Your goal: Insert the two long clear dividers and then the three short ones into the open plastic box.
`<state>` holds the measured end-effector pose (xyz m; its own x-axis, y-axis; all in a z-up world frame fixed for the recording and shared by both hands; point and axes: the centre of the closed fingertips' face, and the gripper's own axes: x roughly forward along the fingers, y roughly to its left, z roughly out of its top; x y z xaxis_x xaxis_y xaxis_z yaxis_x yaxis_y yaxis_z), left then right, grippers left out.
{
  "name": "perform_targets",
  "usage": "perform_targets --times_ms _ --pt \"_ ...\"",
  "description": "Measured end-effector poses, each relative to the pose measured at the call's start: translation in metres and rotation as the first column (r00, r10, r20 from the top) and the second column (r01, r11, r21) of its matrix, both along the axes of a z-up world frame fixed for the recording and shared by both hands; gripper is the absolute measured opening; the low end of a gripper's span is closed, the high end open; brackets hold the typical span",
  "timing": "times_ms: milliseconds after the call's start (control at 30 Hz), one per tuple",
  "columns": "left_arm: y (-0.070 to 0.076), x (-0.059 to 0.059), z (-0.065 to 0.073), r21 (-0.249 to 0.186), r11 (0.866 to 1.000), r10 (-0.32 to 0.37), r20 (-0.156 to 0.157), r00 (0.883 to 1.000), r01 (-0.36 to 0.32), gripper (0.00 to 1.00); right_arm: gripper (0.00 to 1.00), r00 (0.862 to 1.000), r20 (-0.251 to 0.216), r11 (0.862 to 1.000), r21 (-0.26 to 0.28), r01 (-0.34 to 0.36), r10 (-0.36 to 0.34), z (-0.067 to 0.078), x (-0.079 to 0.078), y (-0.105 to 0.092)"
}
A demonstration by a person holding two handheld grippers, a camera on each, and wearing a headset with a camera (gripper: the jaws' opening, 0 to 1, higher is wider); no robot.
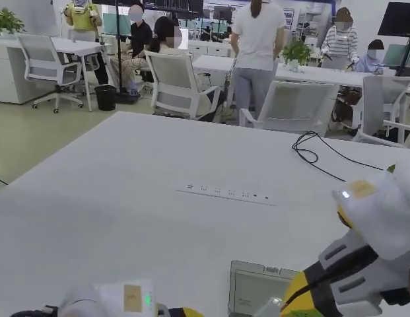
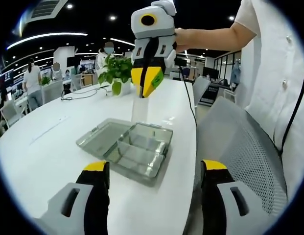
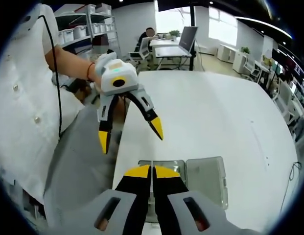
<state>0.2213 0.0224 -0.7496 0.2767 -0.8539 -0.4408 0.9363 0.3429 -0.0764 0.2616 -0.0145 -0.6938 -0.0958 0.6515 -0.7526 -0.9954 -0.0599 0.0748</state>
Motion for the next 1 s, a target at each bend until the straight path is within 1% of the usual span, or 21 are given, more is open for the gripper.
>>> perform_targets --times_ms 33,100,200,300,333,467,667,1000 --pt "0.001 0.001 -0.002 -0.001 1.000 0.006 -0.009 1.000 -0.006 0.80 0.03 1.000 -0.001 1.000 0.000 0.004 -0.004 -0.004 0.002 0.002" --pt "0.003 0.002 -0.004 0.004 1.000 0.012 -0.006 1.000 -0.012 0.84 0.03 1.000 -0.002 1.000 -0.002 0.014 -0.014 -0.010 0.005 0.004" --pt "0.004 0.002 -0.007 0.011 1.000 0.013 -0.013 1.000 -0.012 0.87 0.03 1.000 -0.008 1.000 -0.005 0.027 -0.027 -0.020 0.009 0.006" --pt "0.005 0.003 -0.009 0.008 1.000 0.022 -0.030 0.999 -0.022 0.94 0.03 0.999 -0.013 0.999 -0.009 0.034 -0.034 -0.029 0.011 0.009" --pt "0.006 0.003 -0.010 0.006 1.000 0.023 -0.030 0.999 -0.023 0.96 0.03 0.999 -0.011 0.999 -0.009 0.034 -0.034 -0.031 0.011 0.009" --pt "0.007 0.003 -0.013 0.016 1.000 0.024 -0.041 0.999 -0.023 0.99 0.03 0.999 -0.012 0.999 -0.023 0.040 -0.040 -0.041 0.014 0.010" --pt "0.008 0.001 -0.016 0.017 1.000 0.021 -0.050 0.999 -0.020 1.00 0.03 0.999 -0.017 0.998 -0.045 0.044 -0.045 -0.053 0.014 0.008" --pt "0.008 -0.001 -0.017 0.016 1.000 0.022 -0.058 0.998 -0.021 1.00 0.03 0.999 -0.015 0.997 -0.052 0.049 -0.050 -0.061 0.015 0.006"
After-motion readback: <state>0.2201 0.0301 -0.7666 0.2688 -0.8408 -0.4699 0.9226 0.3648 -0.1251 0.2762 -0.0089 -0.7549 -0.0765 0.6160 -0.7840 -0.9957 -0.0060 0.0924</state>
